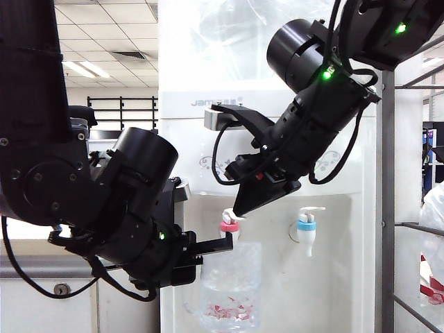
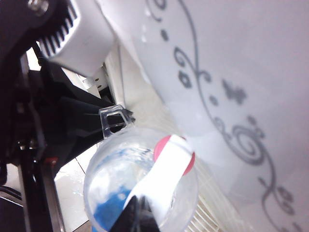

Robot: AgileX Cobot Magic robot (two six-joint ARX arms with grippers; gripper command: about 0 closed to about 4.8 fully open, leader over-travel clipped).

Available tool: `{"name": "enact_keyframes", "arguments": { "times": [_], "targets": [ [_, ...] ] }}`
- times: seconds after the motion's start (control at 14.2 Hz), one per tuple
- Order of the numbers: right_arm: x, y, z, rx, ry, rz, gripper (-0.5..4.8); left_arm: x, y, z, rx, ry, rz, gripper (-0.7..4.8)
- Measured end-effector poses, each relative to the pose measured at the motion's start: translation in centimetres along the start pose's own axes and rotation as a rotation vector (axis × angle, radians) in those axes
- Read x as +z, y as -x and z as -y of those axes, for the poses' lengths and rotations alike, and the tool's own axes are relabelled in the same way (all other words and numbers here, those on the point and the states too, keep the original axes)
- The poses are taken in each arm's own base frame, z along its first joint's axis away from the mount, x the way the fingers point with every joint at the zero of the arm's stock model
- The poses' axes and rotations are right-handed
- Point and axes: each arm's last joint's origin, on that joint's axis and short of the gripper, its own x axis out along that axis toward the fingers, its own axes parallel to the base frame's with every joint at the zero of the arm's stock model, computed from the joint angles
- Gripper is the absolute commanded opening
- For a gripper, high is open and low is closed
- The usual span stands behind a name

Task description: Pick up the plastic mug from the left desk, go to the hot water outlet of the water dispenser, press the vertical switch to get some water, then put the mug back on the desk.

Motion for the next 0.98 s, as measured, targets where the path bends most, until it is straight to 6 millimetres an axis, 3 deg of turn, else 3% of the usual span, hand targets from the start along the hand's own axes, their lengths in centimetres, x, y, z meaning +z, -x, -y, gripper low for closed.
{"name": "enact_keyframes", "arguments": {
  "times": [0.98],
  "targets": [
    [-0.06,0.0,-0.02,0.004,-0.001,-0.01,-0.01,0.0,0.0,0.0,0.0,0.0,0.0,-0.05]
  ]
}}
